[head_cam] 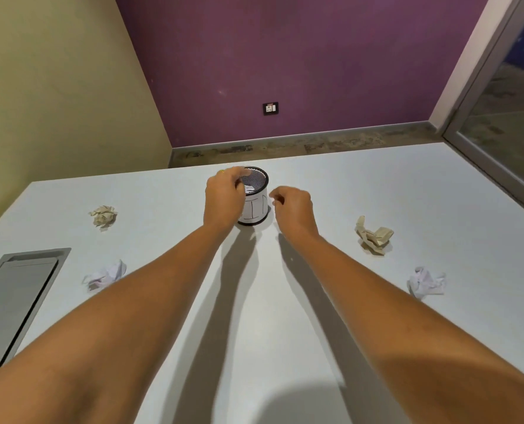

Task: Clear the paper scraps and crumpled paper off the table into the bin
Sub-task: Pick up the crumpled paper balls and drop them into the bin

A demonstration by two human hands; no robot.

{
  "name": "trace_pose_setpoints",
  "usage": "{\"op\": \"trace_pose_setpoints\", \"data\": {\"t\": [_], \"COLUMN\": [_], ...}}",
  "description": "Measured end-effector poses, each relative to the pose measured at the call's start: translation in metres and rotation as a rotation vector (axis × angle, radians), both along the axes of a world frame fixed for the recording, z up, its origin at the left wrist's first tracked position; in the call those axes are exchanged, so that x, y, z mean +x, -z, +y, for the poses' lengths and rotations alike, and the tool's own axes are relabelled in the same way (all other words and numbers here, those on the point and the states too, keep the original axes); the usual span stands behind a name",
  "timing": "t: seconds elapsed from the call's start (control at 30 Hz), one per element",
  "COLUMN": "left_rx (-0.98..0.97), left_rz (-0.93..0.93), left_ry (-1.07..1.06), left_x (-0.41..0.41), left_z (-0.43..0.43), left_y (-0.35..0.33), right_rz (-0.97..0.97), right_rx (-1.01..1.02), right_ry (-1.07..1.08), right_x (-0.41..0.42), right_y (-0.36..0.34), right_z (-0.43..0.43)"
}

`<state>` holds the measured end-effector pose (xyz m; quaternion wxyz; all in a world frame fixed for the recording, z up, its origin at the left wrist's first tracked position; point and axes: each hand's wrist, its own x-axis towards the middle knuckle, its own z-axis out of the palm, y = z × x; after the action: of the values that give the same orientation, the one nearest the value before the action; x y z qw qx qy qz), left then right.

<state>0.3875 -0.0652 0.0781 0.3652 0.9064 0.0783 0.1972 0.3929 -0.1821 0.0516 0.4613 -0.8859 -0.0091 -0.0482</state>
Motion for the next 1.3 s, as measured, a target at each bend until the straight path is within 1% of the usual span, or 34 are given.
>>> {"op": "trace_pose_setpoints", "data": {"t": [0.07, 0.13, 0.2, 0.3, 0.33, 0.4, 0.5, 0.53, 0.6, 0.67, 0.77, 0.93, 1.03, 1.13, 1.3], "left_rx": [0.031, 0.083, 0.140, 0.194, 0.201, 0.207, 0.231, 0.245, 0.283, 0.308, 0.344, 0.353, 0.351, 0.340, 0.332], "left_rz": [-0.060, -0.066, -0.008, 0.136, 0.177, 0.232, 0.229, 0.224, 0.250, 0.287, 0.317, 0.328, 0.320, 0.318, 0.304], "left_ry": [0.018, 0.053, 0.095, 0.145, 0.144, 0.119, 0.061, 0.047, 0.027, 0.015, 0.005, -0.009, -0.007, -0.015, -0.013], "left_x": [-0.016, -0.035, -0.056, -0.088, -0.098, -0.119, -0.147, -0.152, -0.162, -0.168, -0.174, -0.175, -0.175, -0.175, -0.175], "left_z": [-0.008, -0.017, -0.025, -0.038, -0.041, -0.047, -0.050, -0.049, -0.047, -0.045, -0.043, -0.044, -0.044, -0.044, -0.045], "left_y": [0.011, 0.026, 0.043, 0.070, 0.078, 0.090, 0.101, 0.104, 0.109, 0.115, 0.122, 0.123, 0.123, 0.123, 0.123], "right_rz": [0.014, 0.033, 0.035, 0.065, 0.042, -0.066, -0.176, -0.178, -0.104, 0.019, 0.150, 0.254, 0.310, 0.292, 0.163], "right_rx": [-0.034, -0.071, -0.131, -0.213, -0.280, -0.459, -0.671, -0.720, -0.782, -0.785, -0.702, -0.552, -0.554, -0.617, -0.651], "right_ry": [-0.007, -0.002, -0.002, -0.003, -0.006, -0.011, 0.041, 0.075, 0.149, 0.236, 0.305, 0.292, 0.245, 0.201, 0.225], "right_x": [-0.018, -0.038, -0.060, -0.092, -0.101, -0.112, -0.123, -0.125, -0.128, -0.127, -0.123, -0.117, -0.115, -0.116, -0.121], "right_y": [0.013, 0.025, 0.038, 0.054, 0.059, 0.065, 0.065, 0.064, 0.065, 0.064, 0.063, 0.065, 0.067, 0.072, 0.078], "right_z": [-0.008, -0.021, -0.035, -0.059, -0.069, -0.089, -0.121, -0.131, -0.149, -0.163, -0.177, -0.188, -0.187, -0.182, -0.175]}}
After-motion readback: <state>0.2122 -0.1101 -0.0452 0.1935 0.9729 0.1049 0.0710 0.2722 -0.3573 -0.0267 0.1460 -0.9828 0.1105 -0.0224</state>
